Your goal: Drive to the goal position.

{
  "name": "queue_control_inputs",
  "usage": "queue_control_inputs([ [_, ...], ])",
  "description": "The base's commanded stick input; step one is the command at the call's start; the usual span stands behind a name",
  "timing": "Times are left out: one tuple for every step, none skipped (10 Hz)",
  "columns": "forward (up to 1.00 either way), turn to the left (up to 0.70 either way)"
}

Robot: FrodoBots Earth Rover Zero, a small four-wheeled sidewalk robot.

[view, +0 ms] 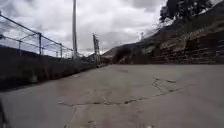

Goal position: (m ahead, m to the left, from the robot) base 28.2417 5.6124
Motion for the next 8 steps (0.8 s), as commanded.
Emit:
queue_control_inputs([
  [0.70, 0.00],
  [0.70, 0.00],
  [0.70, 0.00],
  [0.70, 0.00],
  [0.70, 0.00],
  [0.70, 0.00],
  [0.70, 0.00],
  [0.70, 0.00],
])
